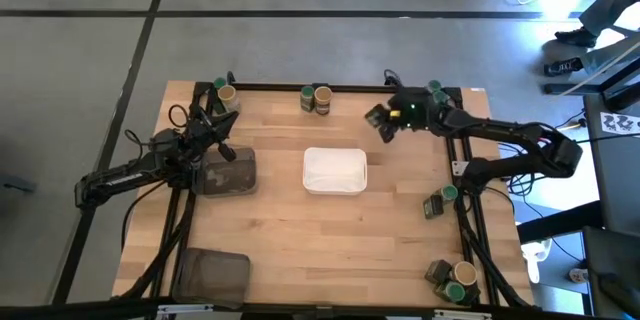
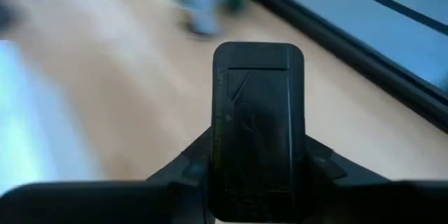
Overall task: Sort spices by type
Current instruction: Put the black seasoning can into the white bin
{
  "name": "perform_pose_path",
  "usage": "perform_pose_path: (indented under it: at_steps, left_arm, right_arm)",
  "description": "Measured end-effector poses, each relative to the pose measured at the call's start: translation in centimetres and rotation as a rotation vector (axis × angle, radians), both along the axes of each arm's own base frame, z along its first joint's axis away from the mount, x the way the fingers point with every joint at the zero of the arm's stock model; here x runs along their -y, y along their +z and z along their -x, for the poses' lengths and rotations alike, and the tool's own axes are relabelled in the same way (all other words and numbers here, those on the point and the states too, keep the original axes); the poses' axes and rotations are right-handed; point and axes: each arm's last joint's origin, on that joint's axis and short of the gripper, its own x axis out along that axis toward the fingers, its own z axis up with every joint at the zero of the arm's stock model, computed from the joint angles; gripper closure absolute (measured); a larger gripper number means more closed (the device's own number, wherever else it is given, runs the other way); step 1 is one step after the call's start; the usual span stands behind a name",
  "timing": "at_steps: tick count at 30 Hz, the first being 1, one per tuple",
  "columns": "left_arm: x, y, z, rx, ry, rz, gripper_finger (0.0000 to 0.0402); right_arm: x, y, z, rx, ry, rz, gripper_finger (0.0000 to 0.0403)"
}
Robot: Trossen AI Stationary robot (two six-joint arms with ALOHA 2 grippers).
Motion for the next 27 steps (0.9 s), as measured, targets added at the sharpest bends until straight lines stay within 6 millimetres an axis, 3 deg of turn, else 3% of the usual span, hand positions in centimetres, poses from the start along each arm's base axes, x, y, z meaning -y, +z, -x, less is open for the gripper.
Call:
perform_pose_path:
  at_steps: [12, 19, 27]
  left_arm:
    - [0.0, 0.0, 0.0, 0.003, -0.001, 0.003, 0.0384]
    - [0.0, 0.0, 0.0, 0.005, -0.002, 0.006, 0.0384]
    - [0.0, 0.0, 0.0, 0.006, -0.003, 0.007, 0.0384]
  right_arm:
    - [-6.4, 3.8, -4.6, 0.121, 0.439, 0.094, 0.0282]
    - [-9.3, 2.5, -6.0, 0.075, 0.571, 0.057, 0.0282]
    - [-9.6, -0.2, -7.3, -0.036, 0.544, 0.05, 0.0282]
